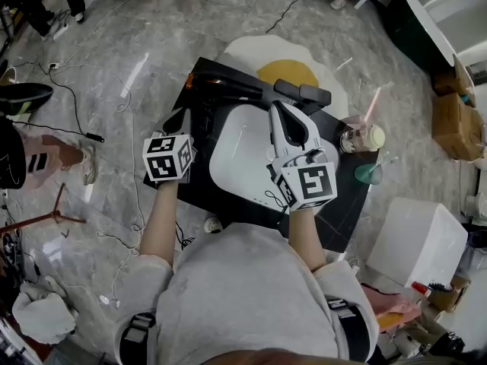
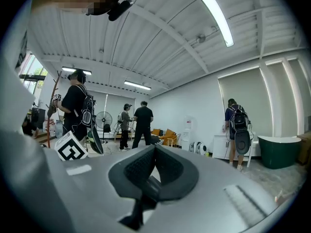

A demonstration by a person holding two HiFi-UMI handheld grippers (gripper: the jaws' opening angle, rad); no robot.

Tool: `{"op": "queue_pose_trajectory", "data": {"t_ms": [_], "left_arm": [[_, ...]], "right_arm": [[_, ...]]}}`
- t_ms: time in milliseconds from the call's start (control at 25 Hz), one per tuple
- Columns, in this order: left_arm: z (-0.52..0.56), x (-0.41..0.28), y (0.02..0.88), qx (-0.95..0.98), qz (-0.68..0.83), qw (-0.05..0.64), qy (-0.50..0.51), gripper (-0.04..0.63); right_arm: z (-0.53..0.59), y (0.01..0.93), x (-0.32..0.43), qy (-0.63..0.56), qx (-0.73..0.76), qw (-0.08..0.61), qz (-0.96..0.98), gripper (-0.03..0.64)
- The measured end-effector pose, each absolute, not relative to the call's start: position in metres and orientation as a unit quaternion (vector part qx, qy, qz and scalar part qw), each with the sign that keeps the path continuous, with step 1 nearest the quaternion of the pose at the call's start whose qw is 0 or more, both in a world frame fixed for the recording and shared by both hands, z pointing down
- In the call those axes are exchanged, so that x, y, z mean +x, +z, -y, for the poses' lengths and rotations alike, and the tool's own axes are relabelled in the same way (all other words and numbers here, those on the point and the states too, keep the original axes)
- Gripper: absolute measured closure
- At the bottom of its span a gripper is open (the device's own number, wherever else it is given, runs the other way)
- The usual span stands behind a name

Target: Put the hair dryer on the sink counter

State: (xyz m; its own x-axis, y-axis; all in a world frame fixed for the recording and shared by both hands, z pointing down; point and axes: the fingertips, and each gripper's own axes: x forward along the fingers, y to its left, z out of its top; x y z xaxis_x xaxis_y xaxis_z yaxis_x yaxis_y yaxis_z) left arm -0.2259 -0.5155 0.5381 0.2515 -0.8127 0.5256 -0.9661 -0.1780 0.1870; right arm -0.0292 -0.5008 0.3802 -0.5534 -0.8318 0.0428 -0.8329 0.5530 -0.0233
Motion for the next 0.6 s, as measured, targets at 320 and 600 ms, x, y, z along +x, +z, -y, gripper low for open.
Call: {"op": "queue_pose_trajectory", "data": {"t_ms": [320, 600], "left_arm": [[0.468, -0.239, 0.466, 0.769, 0.604, 0.194, 0.081, 0.588], [0.422, -0.253, 0.404, 0.773, 0.617, 0.145, 0.026, 0.588]], "right_arm": [[0.461, 0.364, -0.045, 0.005, 0.459, 0.004, 0.888, 0.606], [0.422, 0.349, -0.058, -0.01, 0.449, -0.005, 0.894, 0.606]]}}
